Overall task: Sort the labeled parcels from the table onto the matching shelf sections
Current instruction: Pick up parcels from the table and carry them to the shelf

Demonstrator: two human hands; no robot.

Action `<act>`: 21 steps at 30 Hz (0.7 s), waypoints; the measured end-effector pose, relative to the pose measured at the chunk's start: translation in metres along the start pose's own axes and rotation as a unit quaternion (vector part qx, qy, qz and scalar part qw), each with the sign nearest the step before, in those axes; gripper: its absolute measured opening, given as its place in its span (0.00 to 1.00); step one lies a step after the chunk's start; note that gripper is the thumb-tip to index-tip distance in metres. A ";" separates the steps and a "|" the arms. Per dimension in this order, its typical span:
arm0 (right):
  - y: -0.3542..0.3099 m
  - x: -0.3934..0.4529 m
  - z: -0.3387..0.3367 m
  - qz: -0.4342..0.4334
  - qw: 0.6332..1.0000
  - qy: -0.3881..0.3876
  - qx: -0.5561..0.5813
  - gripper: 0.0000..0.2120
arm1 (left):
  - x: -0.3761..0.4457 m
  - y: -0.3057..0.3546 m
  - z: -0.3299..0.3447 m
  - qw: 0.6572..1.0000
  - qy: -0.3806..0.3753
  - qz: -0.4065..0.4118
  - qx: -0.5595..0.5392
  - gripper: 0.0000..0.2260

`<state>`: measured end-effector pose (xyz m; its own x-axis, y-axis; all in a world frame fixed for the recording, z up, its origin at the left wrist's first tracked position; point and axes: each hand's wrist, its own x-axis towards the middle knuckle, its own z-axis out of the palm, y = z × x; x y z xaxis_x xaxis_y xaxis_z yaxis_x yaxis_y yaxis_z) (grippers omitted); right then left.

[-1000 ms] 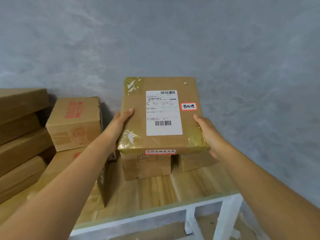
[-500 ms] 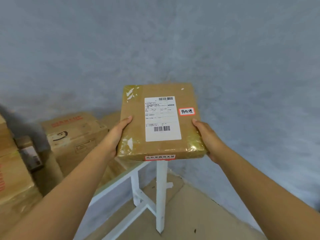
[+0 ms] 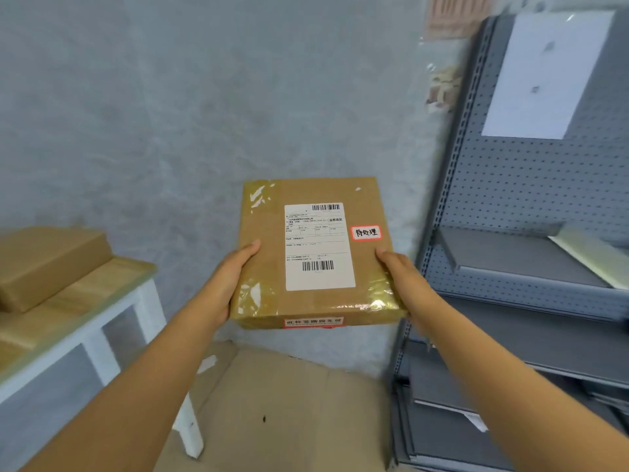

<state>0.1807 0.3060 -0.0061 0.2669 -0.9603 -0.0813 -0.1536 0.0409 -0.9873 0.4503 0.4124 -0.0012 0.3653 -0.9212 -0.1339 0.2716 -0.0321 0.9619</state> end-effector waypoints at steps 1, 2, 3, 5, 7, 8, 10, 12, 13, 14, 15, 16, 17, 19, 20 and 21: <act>0.003 -0.006 -0.021 0.004 1.000 0.013 0.001 0.28 | 0.000 -0.005 0.020 1.000 -0.015 -0.002 0.004 0.14; 0.006 -0.012 -0.041 0.006 1.000 0.026 0.005 0.28 | -0.001 -0.009 0.040 1.000 -0.030 -0.004 0.007 0.14; 0.008 -0.018 -0.060 0.005 0.999 0.039 0.010 0.28 | -0.001 -0.013 0.059 0.999 -0.044 -0.005 0.008 0.14; 0.011 -0.030 -0.094 0.005 0.998 0.065 0.019 0.28 | 0.000 -0.021 0.094 0.997 -0.073 -0.007 0.008 0.14; 0.012 -0.039 -0.125 0.004 0.995 0.093 0.024 0.27 | 0.002 -0.024 0.128 0.994 -0.104 -0.009 0.012 0.14; 0.012 -0.042 -0.141 0.001 0.994 0.107 0.028 0.27 | 0.004 -0.024 0.145 0.993 -0.119 -0.009 0.018 0.15; 0.011 -0.048 -0.169 -0.006 0.990 0.138 0.032 0.27 | 0.012 -0.022 0.177 0.988 -0.149 -0.005 0.027 0.15; 0.008 -0.054 -0.195 -0.012 0.984 0.174 0.034 0.27 | 0.022 -0.019 0.208 0.982 -0.183 -0.001 0.036 0.15; 0.006 -0.058 -0.208 -0.016 0.980 0.192 0.039 0.27 | 0.027 -0.017 0.225 0.979 -0.202 -0.001 0.040 0.16; 0.005 -0.062 -0.220 -0.020 0.977 0.210 0.043 0.27 | 0.032 -0.015 0.242 0.975 -0.220 -0.001 0.043 0.16; 0.003 -0.066 -0.233 -0.025 0.972 0.228 0.042 0.27 | 0.037 -0.014 0.259 0.971 -0.236 0.001 0.045 0.16; 0.000 -0.070 -0.246 -0.031 0.968 0.248 0.036 0.28 | 0.041 -0.013 0.277 0.967 -0.251 0.004 0.043 0.17; -0.003 -0.074 -0.260 -0.037 0.962 0.269 0.027 0.28 | 0.045 -0.014 0.295 0.964 -0.264 0.008 0.039 0.17; -0.007 -0.086 -0.285 -0.049 0.948 0.313 0.015 0.26 | 0.048 -0.017 0.331 0.959 -0.282 0.016 0.030 0.19; -0.007 -0.092 -0.296 -0.054 0.941 0.333 0.016 0.26 | 0.047 -0.020 0.349 0.957 -0.290 0.019 0.025 0.20; -0.006 -0.099 -0.308 -0.057 0.935 0.348 0.019 0.26 | 0.046 -0.024 0.365 0.954 -0.298 0.019 0.021 0.21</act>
<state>-0.1373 0.3155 0.0498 -0.4075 -0.9051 0.1211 -0.1251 -0.0761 -0.9892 0.1358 0.2295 0.0567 -0.2001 -0.9785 0.0497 0.2284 0.0027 0.9736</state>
